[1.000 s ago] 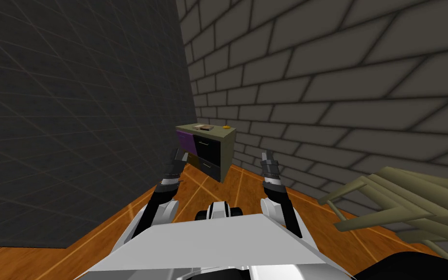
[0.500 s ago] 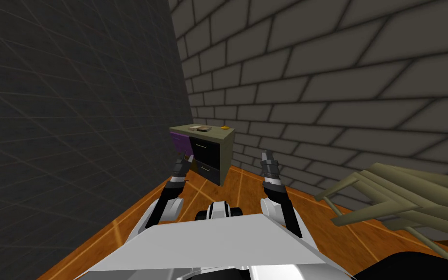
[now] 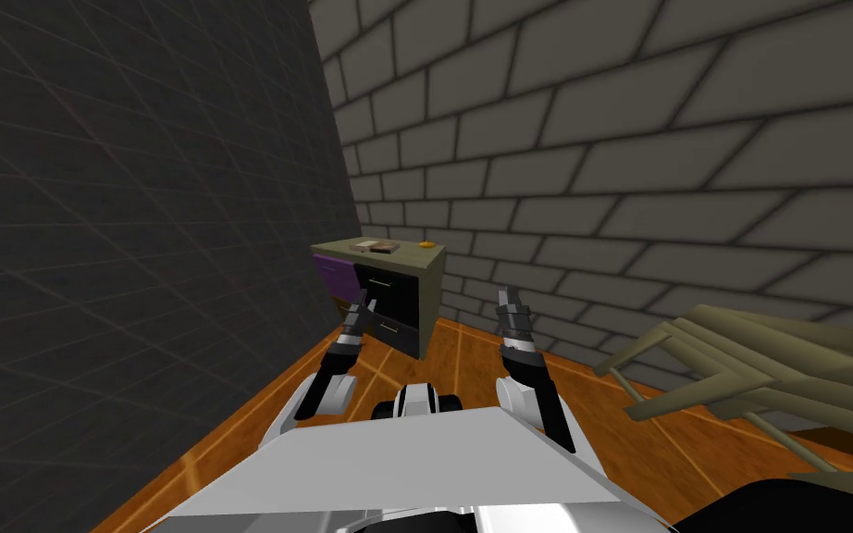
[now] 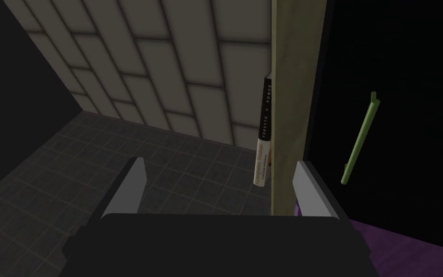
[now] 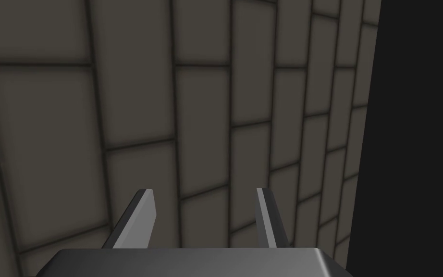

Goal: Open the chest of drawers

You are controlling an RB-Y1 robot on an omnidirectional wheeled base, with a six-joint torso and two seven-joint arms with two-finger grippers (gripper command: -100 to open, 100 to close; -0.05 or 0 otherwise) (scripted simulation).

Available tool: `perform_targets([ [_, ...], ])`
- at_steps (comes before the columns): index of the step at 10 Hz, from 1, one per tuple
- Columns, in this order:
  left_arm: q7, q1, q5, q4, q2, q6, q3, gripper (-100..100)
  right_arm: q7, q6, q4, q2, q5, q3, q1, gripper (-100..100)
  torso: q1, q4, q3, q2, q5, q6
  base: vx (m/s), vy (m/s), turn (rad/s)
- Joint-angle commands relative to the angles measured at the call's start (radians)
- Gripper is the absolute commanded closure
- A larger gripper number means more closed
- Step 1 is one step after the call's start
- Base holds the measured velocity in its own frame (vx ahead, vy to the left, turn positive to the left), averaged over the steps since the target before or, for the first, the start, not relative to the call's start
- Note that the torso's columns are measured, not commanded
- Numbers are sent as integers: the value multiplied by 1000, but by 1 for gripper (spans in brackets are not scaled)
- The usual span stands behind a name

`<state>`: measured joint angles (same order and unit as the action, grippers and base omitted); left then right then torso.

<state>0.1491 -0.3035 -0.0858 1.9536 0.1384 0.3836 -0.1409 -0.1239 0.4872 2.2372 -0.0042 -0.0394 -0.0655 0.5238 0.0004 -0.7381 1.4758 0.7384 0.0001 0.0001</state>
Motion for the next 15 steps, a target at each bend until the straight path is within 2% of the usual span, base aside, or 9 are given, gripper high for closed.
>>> perform_targets([
  [1, -3, 22, -8, -49, 21, -15, -14, -100, 0, 0, 0, 0, 0, 0, 0, 0, 1, 0, 0, -1, 0, 0, 91, 76, -72],
  [7, -9, 80, -29, -164, 73, -66, -54, -100, 0, 0, 0, 0, 0, 0, 0, 0, 0, 0, 0, 0, 0, 0, 94, 66, -96],
  [9, -13, 112, -41, -230, 101, -95, -77, -100, 0, 0, 0, 0, 0, 0, 0, 0, 0, 0, 0, 0, 0, 0, 115, 112, -170],
  [11, -16, 133, -49, -271, 118, -113, -92, -100, 0, 0, 0, 0, 0, 0, 0, 0, 2, 1, 2, -3, 1, 0, 133, 127, -123],
  [12, -15, 127, -47, -253, 112, -113, -89, -100, 0, 0, 0, 0, 0, 0, 0, 0, -1, 0, 0, 0, 0, 0, 47, 48, -16],
  [13, -7, 133, -44, -229, 118, -144, -87, -100, 0, 0, 0, 0, 0, 0, 0, 0, -5, -1, -2, 4, -1, 0, 88, -3, -19],
  [14, -11, 131, -46, -240, 116, -129, -88, -100, 0, 0, 0, 0, 0, 0, 0, 0, -6, -1, -1, 1, -2, 0, 55, -5, -5],
  [15, -10, 132, -45, -238, 117, -133, -88, 100, 0, 0, 0, 0, 0, 0, 0, 0, -3, 0, -1, 2, -1, 0, 9, -1, 1],
])
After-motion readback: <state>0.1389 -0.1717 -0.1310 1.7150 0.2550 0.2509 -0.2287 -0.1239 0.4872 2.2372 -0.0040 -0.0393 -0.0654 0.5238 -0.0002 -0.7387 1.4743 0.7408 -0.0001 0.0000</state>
